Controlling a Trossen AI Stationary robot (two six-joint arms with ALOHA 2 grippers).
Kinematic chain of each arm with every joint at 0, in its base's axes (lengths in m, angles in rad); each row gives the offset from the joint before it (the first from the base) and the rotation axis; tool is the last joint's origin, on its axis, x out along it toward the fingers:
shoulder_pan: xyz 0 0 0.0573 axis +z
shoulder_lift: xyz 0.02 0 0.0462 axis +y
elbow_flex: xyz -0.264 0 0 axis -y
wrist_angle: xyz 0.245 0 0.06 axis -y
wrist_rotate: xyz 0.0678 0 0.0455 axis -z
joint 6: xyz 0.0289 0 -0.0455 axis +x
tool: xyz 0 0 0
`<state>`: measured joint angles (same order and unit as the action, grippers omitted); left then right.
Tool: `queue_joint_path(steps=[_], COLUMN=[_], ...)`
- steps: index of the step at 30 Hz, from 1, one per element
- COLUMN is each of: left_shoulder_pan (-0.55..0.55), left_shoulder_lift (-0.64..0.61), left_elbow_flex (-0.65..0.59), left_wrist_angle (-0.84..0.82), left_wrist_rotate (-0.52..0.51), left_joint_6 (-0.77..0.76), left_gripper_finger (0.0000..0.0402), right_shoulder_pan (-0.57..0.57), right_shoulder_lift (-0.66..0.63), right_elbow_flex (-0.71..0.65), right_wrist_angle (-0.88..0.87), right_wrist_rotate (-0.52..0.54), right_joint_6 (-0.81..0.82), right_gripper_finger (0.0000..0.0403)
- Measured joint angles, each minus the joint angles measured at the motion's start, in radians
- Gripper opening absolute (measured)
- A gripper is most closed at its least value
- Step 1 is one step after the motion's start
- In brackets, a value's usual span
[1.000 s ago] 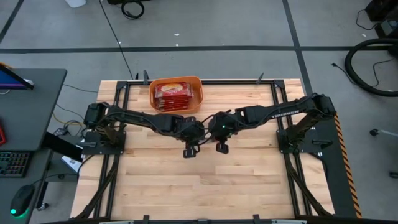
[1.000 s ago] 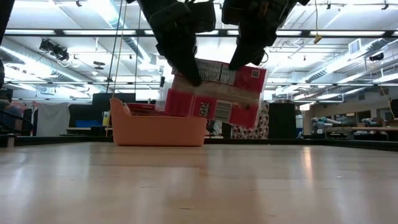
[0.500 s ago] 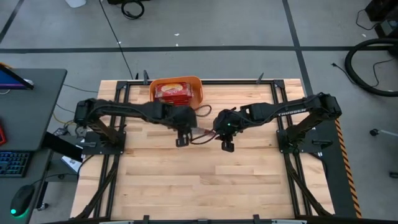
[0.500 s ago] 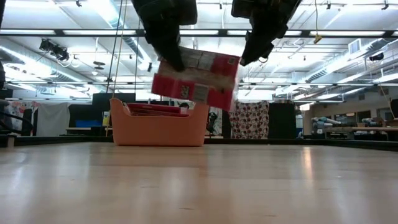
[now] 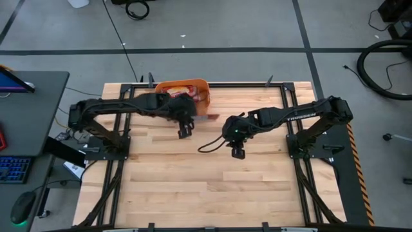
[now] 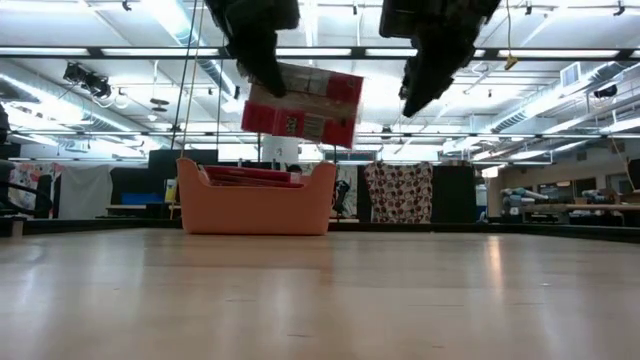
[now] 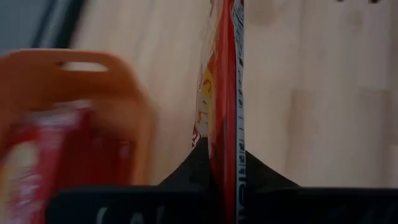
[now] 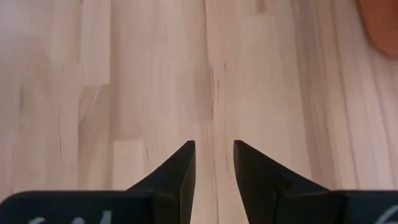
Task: Sort popcorn bags into baskets
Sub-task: Put the red popcorn bag into the orange bin
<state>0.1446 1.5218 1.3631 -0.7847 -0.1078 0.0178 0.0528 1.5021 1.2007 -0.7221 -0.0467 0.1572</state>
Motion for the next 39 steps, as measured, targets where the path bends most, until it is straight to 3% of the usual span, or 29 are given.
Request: queue_joint_path(steps=[5, 12, 23, 27, 34, 39], left_shoulder_pan=[0.043, 0.112, 0.285, 0.351, 0.449, 0.453], left_shoulder_lift=[-0.087, -0.133, -0.117, -0.119, -0.119, -0.132], left_elbow_flex=[0.0, -0.017, -0.326, -0.413, -0.474, -0.472], left_wrist_angle=[-0.004, 0.011, 0.32, 0.437, 0.428, 0.4], left_wrist_rotate=[-0.086, -0.375, -0.37, -0.303, -0.254, -0.248], left_joint_6=[0.052, 0.314, 0.52, 0.595, 0.587, 0.53], left_gripper_finger=[0.0023, 0.0024, 0.0026, 0.0037, 0.0069, 0.0105], right_shoulder_pan=[-0.001, -0.001, 0.026, 0.048, 0.056, 0.044], right_shoulder_lift=[0.0, 0.0, 0.0, 0.0, 0.0, 0.0], right_elbow_flex=[0.0, -0.005, -0.005, -0.005, -0.005, -0.005], right_wrist_angle=[-0.07, -0.052, -0.036, -0.036, -0.036, -0.036], right_wrist_rotate=[0.01, 0.028, 0.028, 0.05, 0.08, 0.084], right_joint_6=[-0.002, 0.0, 0.092, 0.105, 0.102, 0.078], right_gripper_finger=[0.0114, 0.0113, 0.0113, 0.0113, 0.0113, 0.0113])
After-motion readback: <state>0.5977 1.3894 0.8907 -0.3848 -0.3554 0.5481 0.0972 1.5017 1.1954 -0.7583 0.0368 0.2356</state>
